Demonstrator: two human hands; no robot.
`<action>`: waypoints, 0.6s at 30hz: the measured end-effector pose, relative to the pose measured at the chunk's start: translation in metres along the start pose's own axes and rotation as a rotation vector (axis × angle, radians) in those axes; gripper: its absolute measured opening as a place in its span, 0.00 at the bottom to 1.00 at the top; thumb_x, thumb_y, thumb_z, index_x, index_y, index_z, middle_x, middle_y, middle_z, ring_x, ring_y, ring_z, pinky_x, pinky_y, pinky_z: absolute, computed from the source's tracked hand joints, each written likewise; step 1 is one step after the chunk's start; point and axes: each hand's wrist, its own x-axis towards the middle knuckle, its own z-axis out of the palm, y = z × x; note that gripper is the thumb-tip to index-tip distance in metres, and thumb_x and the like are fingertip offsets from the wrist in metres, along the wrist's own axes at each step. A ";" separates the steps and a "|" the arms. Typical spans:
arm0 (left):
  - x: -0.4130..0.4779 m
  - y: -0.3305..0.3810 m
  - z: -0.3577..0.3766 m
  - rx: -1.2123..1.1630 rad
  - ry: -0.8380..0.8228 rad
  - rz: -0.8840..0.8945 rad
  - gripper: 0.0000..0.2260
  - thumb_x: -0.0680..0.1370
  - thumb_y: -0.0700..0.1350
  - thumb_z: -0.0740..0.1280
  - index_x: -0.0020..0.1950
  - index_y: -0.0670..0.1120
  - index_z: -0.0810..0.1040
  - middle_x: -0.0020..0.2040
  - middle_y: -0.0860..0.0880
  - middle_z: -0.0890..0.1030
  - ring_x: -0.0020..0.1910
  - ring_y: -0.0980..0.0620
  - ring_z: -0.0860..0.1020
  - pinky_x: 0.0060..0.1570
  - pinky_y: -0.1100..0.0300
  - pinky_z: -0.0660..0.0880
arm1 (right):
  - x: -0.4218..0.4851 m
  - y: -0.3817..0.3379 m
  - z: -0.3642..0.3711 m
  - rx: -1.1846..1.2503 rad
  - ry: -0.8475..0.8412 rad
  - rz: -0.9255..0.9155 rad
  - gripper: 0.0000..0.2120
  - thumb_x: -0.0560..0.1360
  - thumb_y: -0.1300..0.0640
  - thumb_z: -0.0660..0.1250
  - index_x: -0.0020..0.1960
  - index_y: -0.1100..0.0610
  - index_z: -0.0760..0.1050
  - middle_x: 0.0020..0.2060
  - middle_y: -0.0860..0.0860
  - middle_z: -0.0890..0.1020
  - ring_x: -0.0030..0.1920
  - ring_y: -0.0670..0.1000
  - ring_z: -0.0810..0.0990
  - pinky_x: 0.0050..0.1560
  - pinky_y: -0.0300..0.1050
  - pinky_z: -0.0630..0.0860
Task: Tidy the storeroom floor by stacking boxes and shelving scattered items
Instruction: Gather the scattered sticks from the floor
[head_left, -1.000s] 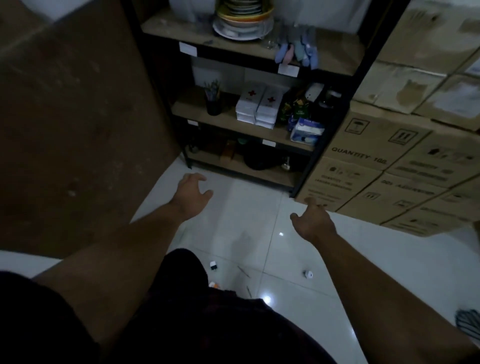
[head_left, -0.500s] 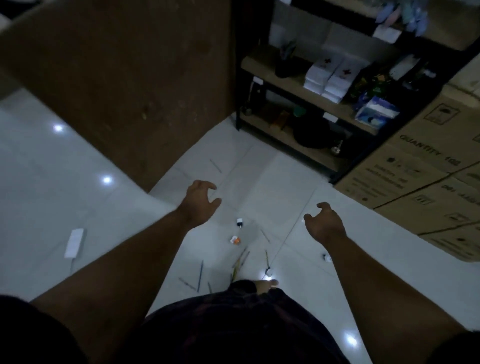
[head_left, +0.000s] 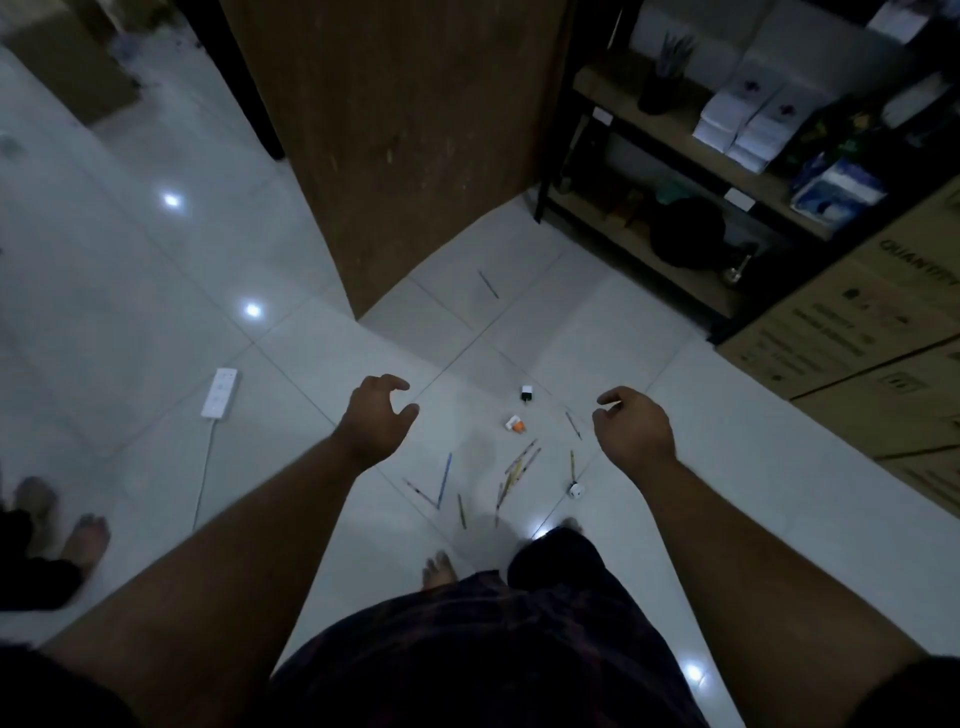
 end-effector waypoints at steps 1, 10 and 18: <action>-0.005 -0.004 0.002 -0.014 0.007 -0.006 0.18 0.77 0.48 0.72 0.66 0.46 0.77 0.63 0.43 0.76 0.64 0.44 0.74 0.68 0.51 0.69 | -0.005 0.001 0.002 0.004 0.004 0.003 0.06 0.75 0.56 0.69 0.52 0.50 0.81 0.40 0.49 0.85 0.46 0.53 0.82 0.51 0.48 0.80; -0.026 -0.020 0.044 -0.135 0.095 -0.174 0.16 0.78 0.48 0.71 0.65 0.46 0.77 0.61 0.46 0.77 0.62 0.49 0.76 0.62 0.56 0.71 | 0.007 0.037 0.028 0.033 -0.044 0.079 0.08 0.75 0.55 0.69 0.54 0.52 0.79 0.36 0.52 0.84 0.44 0.55 0.83 0.46 0.42 0.74; -0.014 -0.060 0.128 -0.123 0.105 -0.244 0.16 0.79 0.46 0.71 0.65 0.44 0.77 0.60 0.46 0.78 0.60 0.49 0.76 0.62 0.57 0.70 | 0.040 0.101 0.120 0.094 -0.110 0.162 0.11 0.77 0.54 0.70 0.58 0.54 0.78 0.35 0.51 0.83 0.48 0.56 0.83 0.52 0.43 0.76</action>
